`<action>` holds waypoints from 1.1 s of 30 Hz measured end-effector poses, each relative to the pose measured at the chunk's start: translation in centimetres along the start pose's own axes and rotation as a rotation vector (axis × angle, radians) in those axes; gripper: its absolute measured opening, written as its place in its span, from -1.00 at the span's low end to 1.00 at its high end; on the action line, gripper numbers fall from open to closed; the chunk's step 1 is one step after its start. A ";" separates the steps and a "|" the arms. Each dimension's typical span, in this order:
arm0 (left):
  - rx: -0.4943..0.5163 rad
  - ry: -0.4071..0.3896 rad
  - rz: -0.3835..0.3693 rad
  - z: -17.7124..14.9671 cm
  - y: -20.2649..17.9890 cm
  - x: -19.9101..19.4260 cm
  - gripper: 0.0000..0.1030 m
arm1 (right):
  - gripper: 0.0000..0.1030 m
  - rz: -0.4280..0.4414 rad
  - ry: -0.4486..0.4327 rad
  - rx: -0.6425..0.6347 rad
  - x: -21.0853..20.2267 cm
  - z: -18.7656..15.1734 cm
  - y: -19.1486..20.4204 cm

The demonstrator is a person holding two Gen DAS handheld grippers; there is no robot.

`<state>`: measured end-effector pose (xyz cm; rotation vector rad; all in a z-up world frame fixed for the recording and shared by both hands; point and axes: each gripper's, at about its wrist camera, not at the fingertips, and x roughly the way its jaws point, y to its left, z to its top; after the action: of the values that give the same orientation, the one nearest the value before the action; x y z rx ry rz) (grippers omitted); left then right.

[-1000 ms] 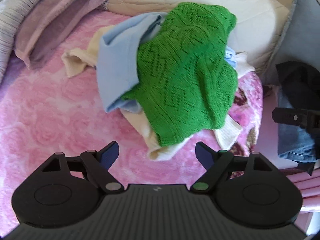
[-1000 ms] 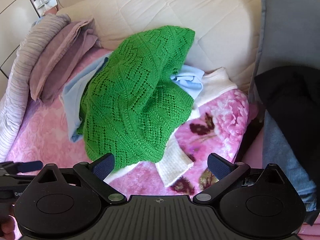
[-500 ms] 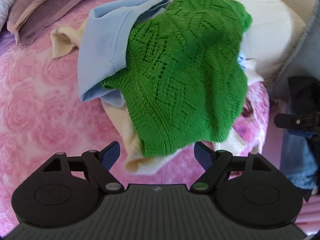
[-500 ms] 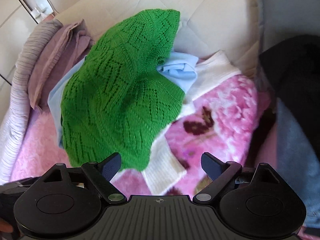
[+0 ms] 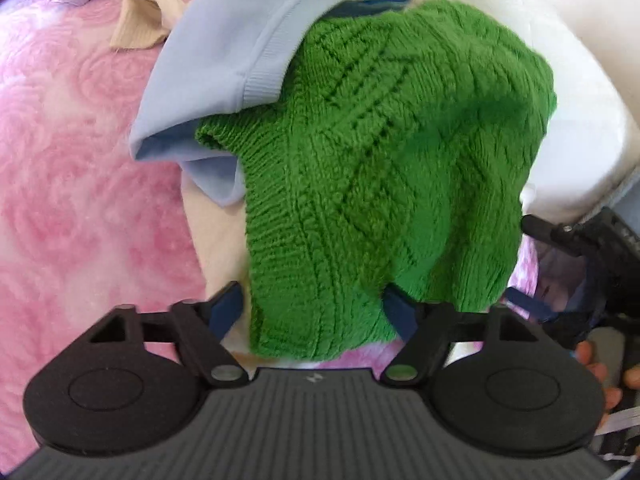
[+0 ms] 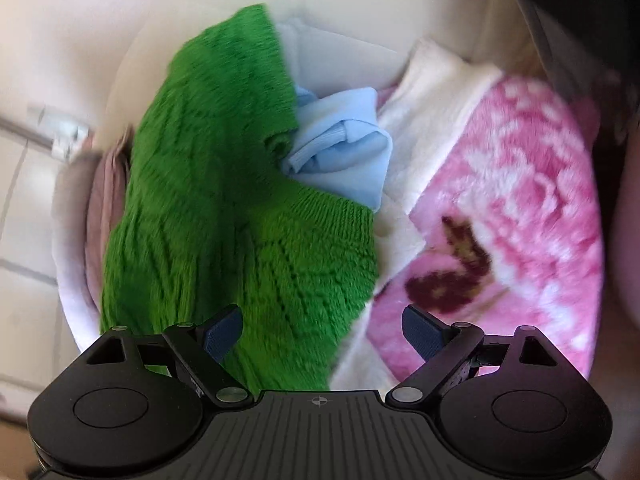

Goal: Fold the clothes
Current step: 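Grasp the green knit sweater with both grippers, then lift the green sweater with both grippers and carry it onto open bedspread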

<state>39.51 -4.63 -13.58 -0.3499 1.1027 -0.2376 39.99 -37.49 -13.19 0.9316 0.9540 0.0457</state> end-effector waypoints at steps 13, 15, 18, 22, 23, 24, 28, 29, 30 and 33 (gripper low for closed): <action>-0.136 -0.038 -0.090 -0.4 2.3 -0.2 -0.39 | -0.38 0.086 0.013 0.040 -0.2 1.5 -1.0; -0.156 -0.032 -0.097 -0.1 2.2 0.3 -0.36 | -0.30 0.069 0.014 0.050 0.5 1.6 -1.1; -0.151 -0.039 -0.105 0.7 2.2 -0.3 -0.67 | -0.23 0.078 0.016 0.060 1.2 1.5 -1.0; -0.074 -0.101 -0.101 1.0 1.2 -2.9 -0.83 | -0.90 0.127 0.003 -0.003 -0.8 1.9 0.8; -0.056 -0.123 -0.097 1.2 0.9 -3.8 -0.84 | -0.91 0.141 -0.004 -0.027 -1.5 2.1 1.3; -0.041 -0.151 -0.096 1.5 0.5 -5.0 -0.84 | -0.91 0.156 -0.016 -0.052 -2.3 2.3 2.0; -0.011 -0.276 -0.096 3.4 -0.9 -10.3 -0.84 | -0.92 0.235 -0.113 -0.141 -6.5 3.6 6.0; -0.010 -0.308 -0.099 4.2 -1.2 -11.6 -0.84 | -0.93 0.257 -0.138 -0.162 -7.6 4.0 7.0; -0.008 -0.339 -0.104 4.9 -1.5 -12.9 -0.84 | -0.93 0.284 -0.164 -0.180 -8.7 4.6 8.3; 0.018 -0.424 -0.120 6.8 -2.3 -16.9 -0.84 | -0.93 0.393 -0.228 -0.254 -11.8 6.0 12.7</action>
<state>38.23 0.34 4.08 -0.4281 0.6630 -0.2649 41.54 -38.43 5.10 0.8552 0.5302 0.3781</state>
